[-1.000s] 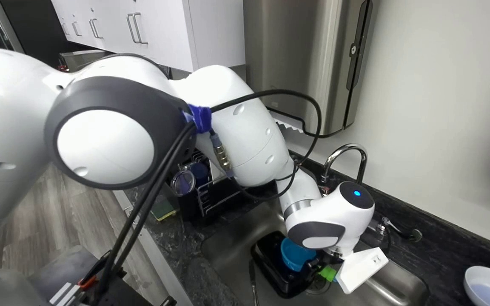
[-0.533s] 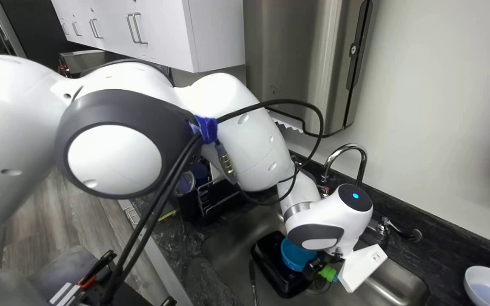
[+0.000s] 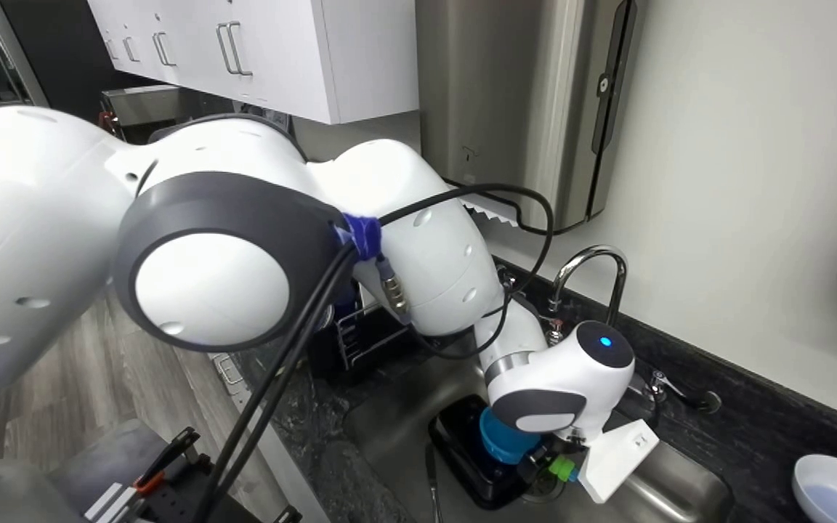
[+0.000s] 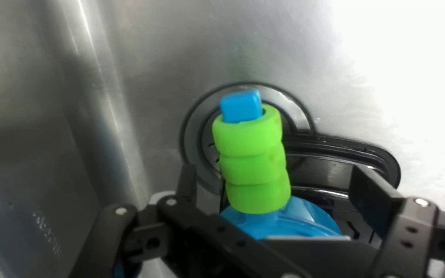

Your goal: Put the blue pan on the the dish dryer

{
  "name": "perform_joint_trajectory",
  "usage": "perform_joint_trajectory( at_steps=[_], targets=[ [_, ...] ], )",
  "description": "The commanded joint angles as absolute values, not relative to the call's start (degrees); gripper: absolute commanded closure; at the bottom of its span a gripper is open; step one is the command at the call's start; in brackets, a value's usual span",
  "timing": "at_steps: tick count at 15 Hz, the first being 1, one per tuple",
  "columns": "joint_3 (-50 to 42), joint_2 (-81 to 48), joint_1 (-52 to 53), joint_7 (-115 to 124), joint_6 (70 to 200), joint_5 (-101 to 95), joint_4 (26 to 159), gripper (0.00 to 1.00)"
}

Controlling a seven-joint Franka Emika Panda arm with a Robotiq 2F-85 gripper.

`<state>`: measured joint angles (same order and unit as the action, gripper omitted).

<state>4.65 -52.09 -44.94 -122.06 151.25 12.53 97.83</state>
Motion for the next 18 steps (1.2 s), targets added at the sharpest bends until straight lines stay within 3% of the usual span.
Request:
perform_joint_trajectory(
  at_steps=[1,4,5,7,15,18],
  targets=[
    [5.55,-53.22,-45.76,-123.37,152.38,11.19,96.84,0.00],
    [5.27,-53.56,-45.48,-122.92,153.02,10.59,96.75,0.00],
    [5.21,-53.72,-45.43,-122.91,153.31,10.30,96.71,0.25],
    [5.22,-53.90,-45.43,-122.92,153.97,9.70,96.79,0.32],
    [4.58,-53.51,-44.80,-122.18,155.58,7.32,97.45,0.88],
    [2.28,-51.79,-43.01,-120.39,154.73,4.99,99.21,0.92]
  ],
)
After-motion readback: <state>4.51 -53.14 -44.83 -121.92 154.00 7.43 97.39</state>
